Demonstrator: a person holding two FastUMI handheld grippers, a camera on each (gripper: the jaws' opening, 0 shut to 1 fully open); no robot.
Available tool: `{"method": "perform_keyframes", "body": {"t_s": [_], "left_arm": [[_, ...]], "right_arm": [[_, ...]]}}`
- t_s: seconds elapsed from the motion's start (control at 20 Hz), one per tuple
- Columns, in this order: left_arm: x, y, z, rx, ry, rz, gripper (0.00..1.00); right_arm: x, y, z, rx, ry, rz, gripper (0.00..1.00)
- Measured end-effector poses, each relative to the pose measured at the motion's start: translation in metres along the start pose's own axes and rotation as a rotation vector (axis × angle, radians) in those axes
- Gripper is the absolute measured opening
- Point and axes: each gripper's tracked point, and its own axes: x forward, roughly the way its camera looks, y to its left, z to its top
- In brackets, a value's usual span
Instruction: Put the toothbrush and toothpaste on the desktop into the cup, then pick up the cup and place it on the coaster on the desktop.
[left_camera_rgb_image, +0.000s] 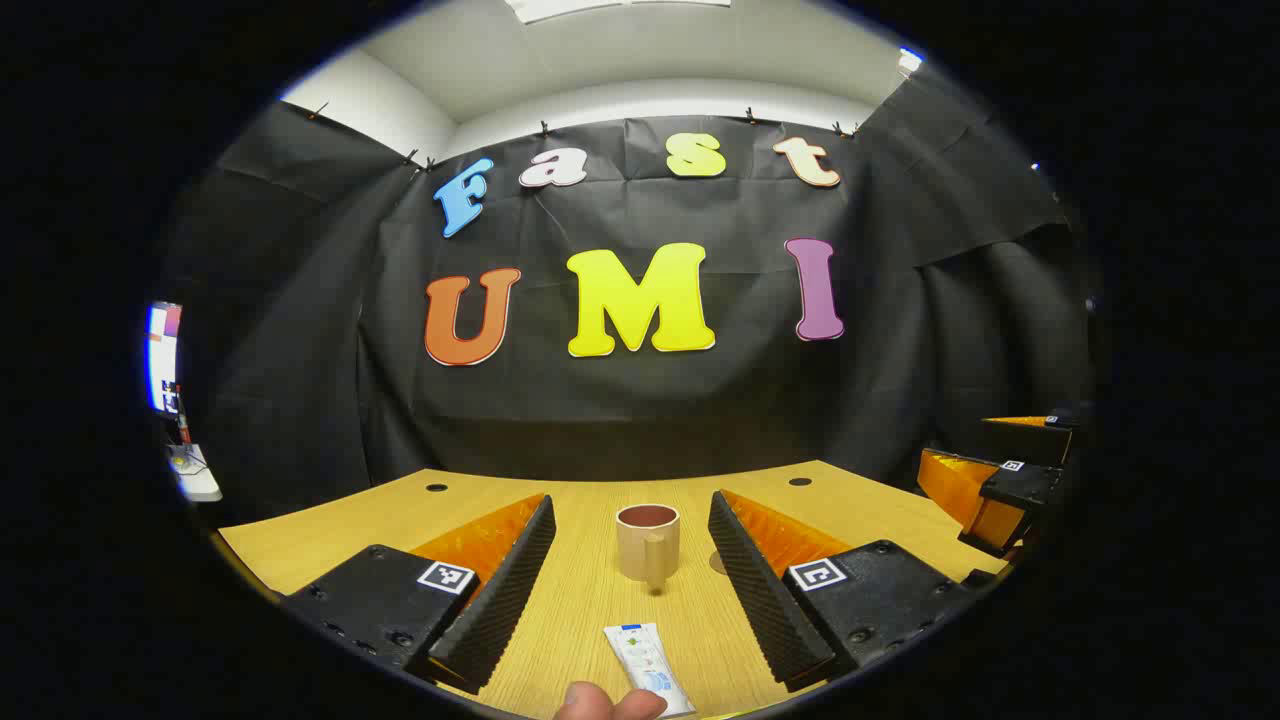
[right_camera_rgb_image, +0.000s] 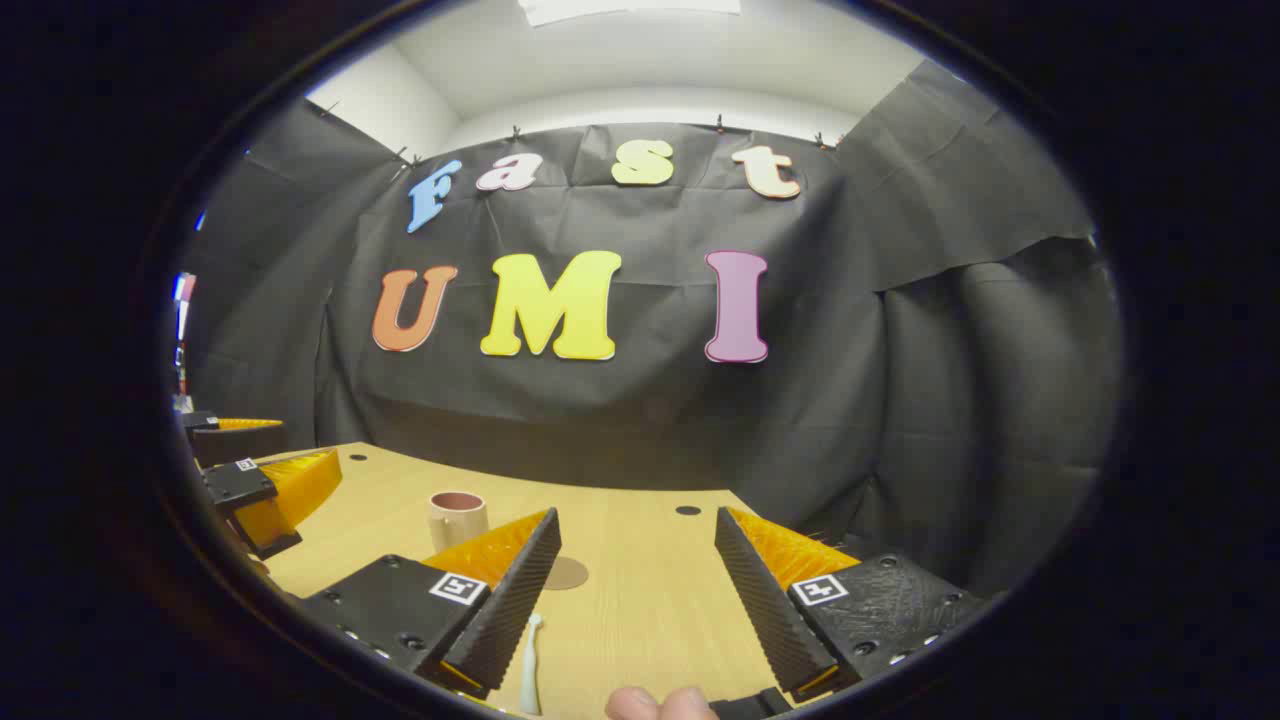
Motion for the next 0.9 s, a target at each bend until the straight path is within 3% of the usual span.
{"method": "perform_keyframes", "body": {"t_s": [0.9], "left_arm": [[0.001,-0.003,-0.012,-0.008,0.046,-0.005,0.98]], "right_arm": [[-0.005,-0.006,-0.007,0.089,0.034,-0.013,0.95]]}}
